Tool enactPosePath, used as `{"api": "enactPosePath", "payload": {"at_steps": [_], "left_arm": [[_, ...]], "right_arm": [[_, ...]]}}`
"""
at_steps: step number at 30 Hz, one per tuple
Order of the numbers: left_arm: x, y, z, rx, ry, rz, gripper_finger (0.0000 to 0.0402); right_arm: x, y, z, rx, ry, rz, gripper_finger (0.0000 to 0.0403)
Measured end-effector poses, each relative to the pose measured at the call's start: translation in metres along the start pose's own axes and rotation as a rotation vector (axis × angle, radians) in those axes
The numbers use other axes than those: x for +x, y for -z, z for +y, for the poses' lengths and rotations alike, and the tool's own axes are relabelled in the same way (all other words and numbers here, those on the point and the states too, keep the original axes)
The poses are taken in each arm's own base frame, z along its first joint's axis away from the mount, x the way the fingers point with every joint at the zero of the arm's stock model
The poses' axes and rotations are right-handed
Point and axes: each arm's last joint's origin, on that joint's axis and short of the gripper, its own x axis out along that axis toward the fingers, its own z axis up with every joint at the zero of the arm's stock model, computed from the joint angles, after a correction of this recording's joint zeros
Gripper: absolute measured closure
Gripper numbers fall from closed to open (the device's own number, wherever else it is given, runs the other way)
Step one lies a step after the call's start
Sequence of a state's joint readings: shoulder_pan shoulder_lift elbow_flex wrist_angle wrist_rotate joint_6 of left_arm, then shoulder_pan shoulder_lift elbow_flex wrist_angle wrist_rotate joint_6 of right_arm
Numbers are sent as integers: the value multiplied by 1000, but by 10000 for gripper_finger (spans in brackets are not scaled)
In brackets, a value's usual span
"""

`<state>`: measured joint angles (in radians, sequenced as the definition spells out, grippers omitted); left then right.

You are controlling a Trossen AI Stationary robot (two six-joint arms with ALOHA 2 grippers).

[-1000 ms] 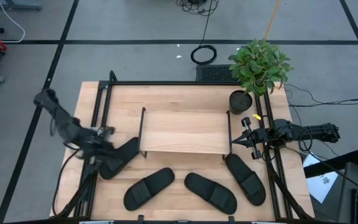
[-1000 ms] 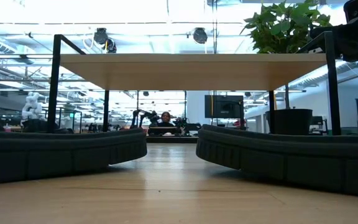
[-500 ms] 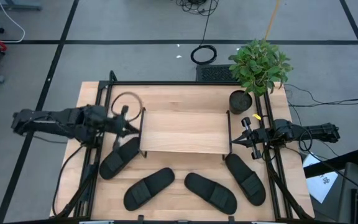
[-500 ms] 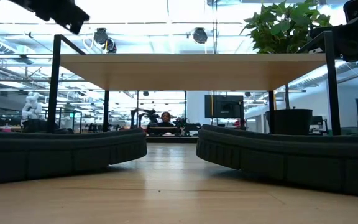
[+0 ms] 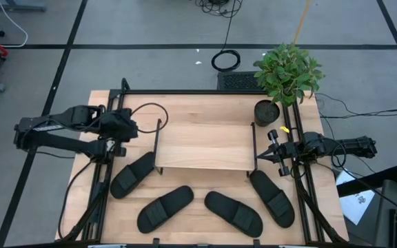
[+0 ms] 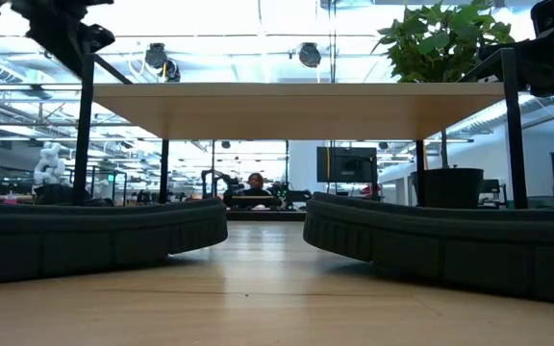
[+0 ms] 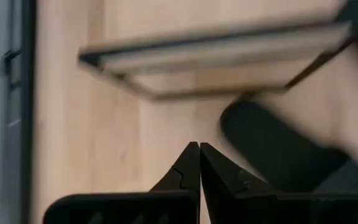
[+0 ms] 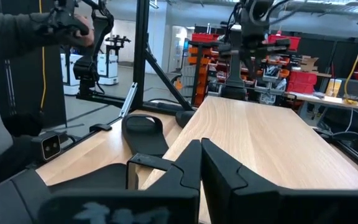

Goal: Pick and place slides into the shelf
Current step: Put the top left black slipper on the shelf

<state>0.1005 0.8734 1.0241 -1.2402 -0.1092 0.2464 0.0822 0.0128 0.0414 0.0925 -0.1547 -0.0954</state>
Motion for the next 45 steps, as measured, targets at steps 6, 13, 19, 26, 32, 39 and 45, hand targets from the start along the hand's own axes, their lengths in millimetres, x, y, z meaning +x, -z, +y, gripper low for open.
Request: {"api": "enactPosePath", "payload": {"at_steps": [6, 13, 19, 26, 32, 39, 45], "left_arm": [[-1, 7, -2, -44, 14, 64, 395], [15, -1, -7, -140, 402, 152, 377], [40, -12, -7, -193, 538, 317, 342], [55, -3, -11, -127, 524, 360, 268], [63, 10, -17, -132, 550, 287, 199], [49, 11, -19, -170, 597, 158, 145], [52, 11, -21, -281, 644, 218, 124]], "right_arm": [[0, 0, 0, 1, 0, 0, 403], [0, 0, -1, 1, 36, 0, 403], [0, 0, -2, 2, 76, 5, 403], [0, 0, -2, 35, 76, 4, 403], [0, 0, -2, 35, 75, 5, 403], [0, 0, -2, 57, 75, 4, 403], [0, 0, -2, 57, 75, 3, 403]]}}
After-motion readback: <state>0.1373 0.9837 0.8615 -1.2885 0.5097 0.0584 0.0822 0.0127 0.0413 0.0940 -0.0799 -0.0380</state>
